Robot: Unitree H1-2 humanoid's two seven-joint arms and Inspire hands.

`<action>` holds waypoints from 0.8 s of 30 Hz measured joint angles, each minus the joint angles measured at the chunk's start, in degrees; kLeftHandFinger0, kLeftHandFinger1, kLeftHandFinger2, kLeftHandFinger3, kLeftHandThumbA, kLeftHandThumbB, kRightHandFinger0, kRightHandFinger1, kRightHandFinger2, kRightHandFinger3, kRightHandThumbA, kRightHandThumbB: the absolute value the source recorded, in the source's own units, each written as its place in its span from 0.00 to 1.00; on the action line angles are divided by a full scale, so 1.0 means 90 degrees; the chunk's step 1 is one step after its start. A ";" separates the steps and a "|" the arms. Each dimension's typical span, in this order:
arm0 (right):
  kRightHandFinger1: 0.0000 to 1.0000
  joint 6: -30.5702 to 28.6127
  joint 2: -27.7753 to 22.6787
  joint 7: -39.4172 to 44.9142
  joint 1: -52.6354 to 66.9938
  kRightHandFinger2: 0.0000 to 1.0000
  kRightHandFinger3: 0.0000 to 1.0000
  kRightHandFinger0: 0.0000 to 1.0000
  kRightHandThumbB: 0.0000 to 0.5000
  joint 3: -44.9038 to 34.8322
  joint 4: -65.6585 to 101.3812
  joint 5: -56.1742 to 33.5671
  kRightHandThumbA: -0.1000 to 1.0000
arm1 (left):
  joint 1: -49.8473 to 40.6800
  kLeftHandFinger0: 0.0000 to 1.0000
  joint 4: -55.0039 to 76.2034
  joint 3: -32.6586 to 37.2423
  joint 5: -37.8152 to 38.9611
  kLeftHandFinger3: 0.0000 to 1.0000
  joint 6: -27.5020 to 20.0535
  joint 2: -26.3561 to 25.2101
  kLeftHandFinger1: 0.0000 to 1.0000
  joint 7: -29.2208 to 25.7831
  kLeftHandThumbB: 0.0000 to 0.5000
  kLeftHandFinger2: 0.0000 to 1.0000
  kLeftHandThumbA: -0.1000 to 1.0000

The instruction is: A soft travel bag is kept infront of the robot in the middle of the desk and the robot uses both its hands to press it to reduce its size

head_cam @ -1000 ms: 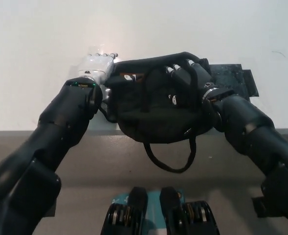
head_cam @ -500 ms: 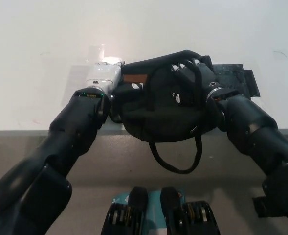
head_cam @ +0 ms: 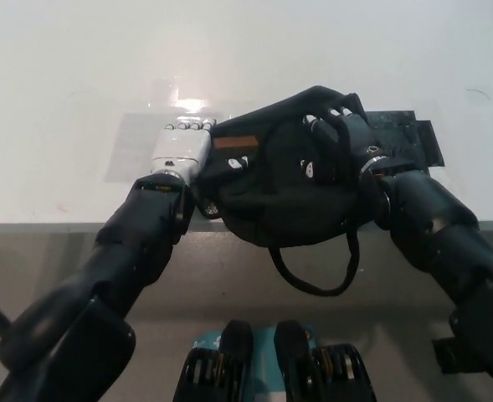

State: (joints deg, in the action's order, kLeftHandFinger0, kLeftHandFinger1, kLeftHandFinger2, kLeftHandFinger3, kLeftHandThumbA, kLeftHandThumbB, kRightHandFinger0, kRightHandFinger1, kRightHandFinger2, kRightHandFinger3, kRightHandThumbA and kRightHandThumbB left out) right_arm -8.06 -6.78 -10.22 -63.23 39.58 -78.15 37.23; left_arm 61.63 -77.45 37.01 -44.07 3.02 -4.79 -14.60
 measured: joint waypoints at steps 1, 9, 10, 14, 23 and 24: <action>1.00 0.0001 0.0006 0.0000 0.0011 1.00 1.00 1.00 0.38 -0.0023 -0.0004 -0.0009 1.00 | -0.0012 1.00 -0.0014 0.0011 0.0000 1.00 -0.0001 0.0005 1.00 -0.0040 0.54 1.00 1.00; 1.00 0.0004 0.0029 0.0009 0.0044 1.00 1.00 1.00 0.44 -0.0269 -0.0018 -0.0100 1.00 | -0.0021 1.00 -0.0054 0.0031 0.0010 1.00 -0.0036 0.0007 1.00 -0.0174 0.52 1.00 1.00; 1.00 -0.0002 0.0029 0.0010 0.0044 1.00 1.00 1.00 0.42 -0.0334 -0.0016 -0.0117 1.00 | -0.0014 1.00 -0.0053 0.0029 0.0011 1.00 -0.0044 0.0002 1.00 -0.0174 0.53 1.00 1.00; 1.00 -0.0065 0.0030 0.0002 0.0022 1.00 1.00 1.00 0.33 -0.1019 0.0003 -0.0383 1.00 | 0.0083 1.00 -0.0050 -0.0012 0.0071 1.00 -0.0150 -0.0043 1.00 -0.0156 0.52 1.00 1.00; 1.00 -0.0315 -0.0060 -0.0086 -0.0550 1.00 1.00 1.00 0.38 -0.2445 0.0178 -0.1040 1.00 | 0.0850 1.00 0.0255 -0.0528 0.0356 1.00 -0.0498 -0.0294 1.00 -0.0055 0.45 1.00 1.00; 1.00 -0.0329 -0.0085 -0.0096 -0.0713 1.00 1.00 1.00 0.38 -0.2637 0.0313 -0.1146 1.00 | 0.1050 1.00 0.0450 -0.0682 0.0427 1.00 -0.0530 -0.0380 1.00 -0.0052 0.45 1.00 1.00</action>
State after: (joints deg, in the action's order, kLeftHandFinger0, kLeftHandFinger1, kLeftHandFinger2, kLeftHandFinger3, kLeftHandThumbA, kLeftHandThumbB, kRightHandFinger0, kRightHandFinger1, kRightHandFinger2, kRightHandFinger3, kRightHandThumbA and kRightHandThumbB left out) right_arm -11.01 -7.55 -11.08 -69.65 15.85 -75.34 26.92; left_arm 71.08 -73.40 30.88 -40.23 -1.74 -8.21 -15.07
